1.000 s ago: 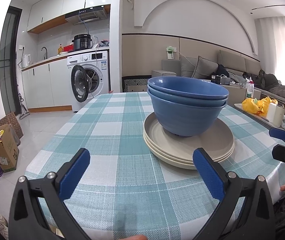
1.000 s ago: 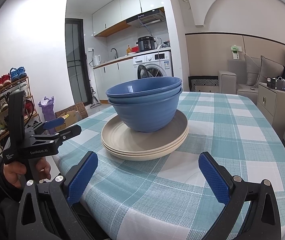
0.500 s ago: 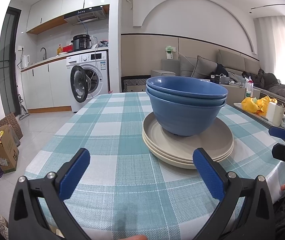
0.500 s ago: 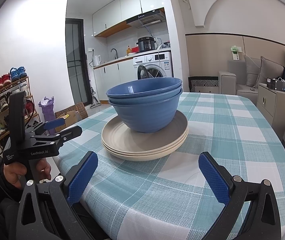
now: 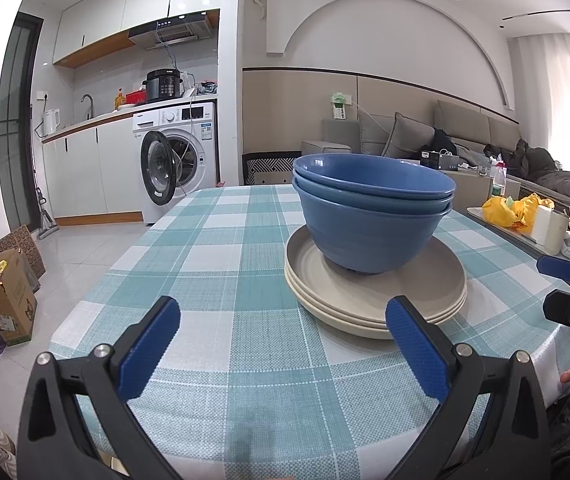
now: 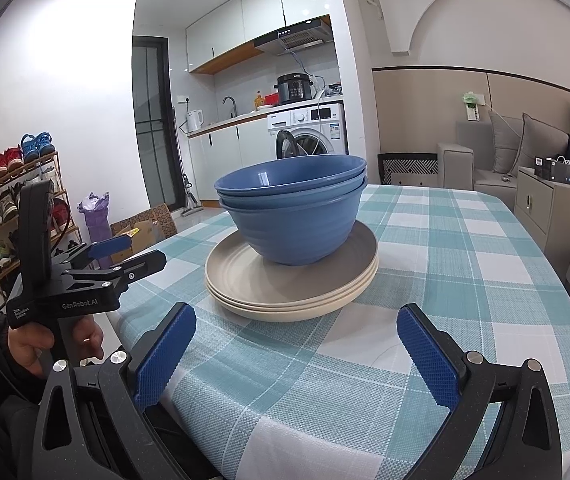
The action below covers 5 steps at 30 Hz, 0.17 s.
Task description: Organize plates and bowls
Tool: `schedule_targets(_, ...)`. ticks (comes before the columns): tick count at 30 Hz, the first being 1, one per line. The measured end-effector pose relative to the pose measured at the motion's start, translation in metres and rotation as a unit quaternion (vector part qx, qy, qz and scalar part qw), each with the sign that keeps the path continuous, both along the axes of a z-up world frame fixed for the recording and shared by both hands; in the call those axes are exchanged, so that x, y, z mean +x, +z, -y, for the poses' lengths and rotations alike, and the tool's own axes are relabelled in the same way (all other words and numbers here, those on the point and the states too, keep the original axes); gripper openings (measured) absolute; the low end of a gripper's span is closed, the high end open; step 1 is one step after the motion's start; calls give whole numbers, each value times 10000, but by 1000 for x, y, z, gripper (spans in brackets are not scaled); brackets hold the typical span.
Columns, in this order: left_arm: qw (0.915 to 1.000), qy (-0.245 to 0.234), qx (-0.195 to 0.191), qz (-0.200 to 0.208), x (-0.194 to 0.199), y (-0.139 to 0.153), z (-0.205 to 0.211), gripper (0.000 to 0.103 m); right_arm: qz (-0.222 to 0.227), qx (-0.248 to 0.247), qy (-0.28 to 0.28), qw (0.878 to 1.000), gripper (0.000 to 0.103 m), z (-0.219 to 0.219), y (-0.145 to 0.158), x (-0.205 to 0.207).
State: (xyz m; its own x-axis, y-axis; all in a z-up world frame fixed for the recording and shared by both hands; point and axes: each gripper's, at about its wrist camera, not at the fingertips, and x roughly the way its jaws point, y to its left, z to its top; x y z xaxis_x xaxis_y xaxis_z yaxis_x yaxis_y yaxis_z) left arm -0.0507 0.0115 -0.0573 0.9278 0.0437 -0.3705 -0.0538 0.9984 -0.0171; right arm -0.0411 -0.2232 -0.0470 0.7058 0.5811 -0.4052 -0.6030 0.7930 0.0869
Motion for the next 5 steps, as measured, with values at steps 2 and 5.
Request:
schedule_targets(2, 10000, -14, -12, -9, 0, 0, 0, 103, 0, -1, -3, 10000, 102, 0, 0, -1)
schedule_targets(5, 10000, -49, -42, -8, 0, 0, 0, 103, 2, -2, 1, 10000, 102, 0, 0, -1)
